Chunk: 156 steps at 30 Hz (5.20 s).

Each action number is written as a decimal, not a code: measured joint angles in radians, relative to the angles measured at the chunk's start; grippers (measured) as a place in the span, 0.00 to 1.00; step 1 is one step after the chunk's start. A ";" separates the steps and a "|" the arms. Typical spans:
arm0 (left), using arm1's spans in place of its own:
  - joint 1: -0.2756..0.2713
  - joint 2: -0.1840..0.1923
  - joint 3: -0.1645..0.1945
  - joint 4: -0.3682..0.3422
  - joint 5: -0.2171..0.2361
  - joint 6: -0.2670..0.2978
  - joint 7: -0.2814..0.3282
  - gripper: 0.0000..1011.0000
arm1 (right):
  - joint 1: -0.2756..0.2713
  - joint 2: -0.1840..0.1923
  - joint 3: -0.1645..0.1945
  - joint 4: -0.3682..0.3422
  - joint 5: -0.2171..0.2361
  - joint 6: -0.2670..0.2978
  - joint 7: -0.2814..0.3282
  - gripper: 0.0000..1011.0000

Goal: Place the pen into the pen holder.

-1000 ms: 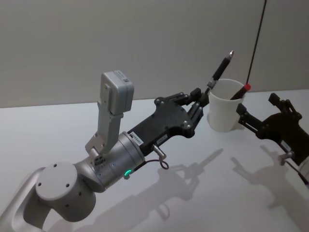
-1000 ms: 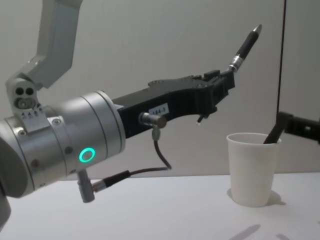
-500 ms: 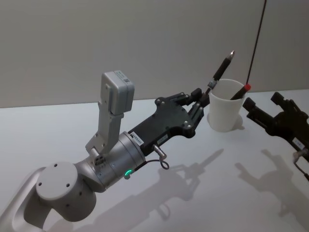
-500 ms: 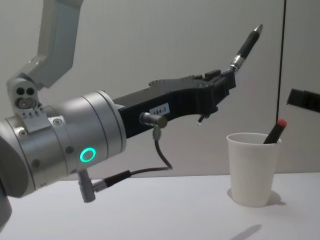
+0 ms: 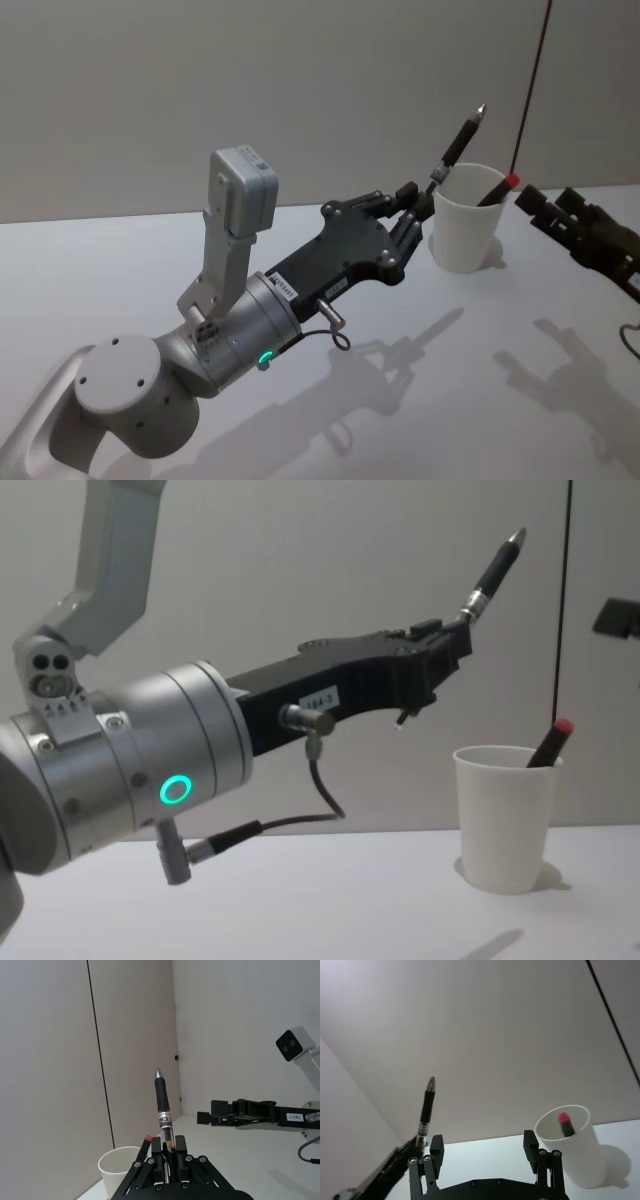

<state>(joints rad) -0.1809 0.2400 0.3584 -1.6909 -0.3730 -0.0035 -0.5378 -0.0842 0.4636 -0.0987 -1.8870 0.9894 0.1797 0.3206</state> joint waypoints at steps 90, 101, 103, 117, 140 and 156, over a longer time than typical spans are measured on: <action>0.000 0.000 0.000 0.000 0.000 0.000 0.000 0.16 | 0.233 -0.066 -0.155 0.116 0.319 0.152 0.033 0.99; 0.000 0.000 0.000 0.000 0.000 0.000 0.000 0.16 | 0.236 -0.074 -0.170 0.120 0.310 0.113 0.014 0.99; 0.000 0.000 0.000 0.000 0.000 0.000 0.000 0.16 | 0.236 -0.074 -0.172 0.120 0.310 0.109 0.012 0.99; 0.000 0.000 0.000 0.000 0.000 0.000 0.000 0.16 | 0.235 -0.075 -0.178 0.121 0.308 0.090 0.003 0.70; 0.000 0.000 0.000 0.000 0.000 0.000 0.000 0.16 | 0.235 -0.076 -0.181 0.121 0.307 0.083 -0.001 0.11; 0.000 0.000 0.000 0.000 0.000 0.000 0.000 0.39 | 0.235 -0.076 -0.181 0.121 0.308 0.081 -0.001 0.11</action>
<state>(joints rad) -0.1808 0.2401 0.3584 -1.6910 -0.3730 -0.0034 -0.5376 0.1510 0.3877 -0.2800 -1.7657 1.2970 0.2611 0.3197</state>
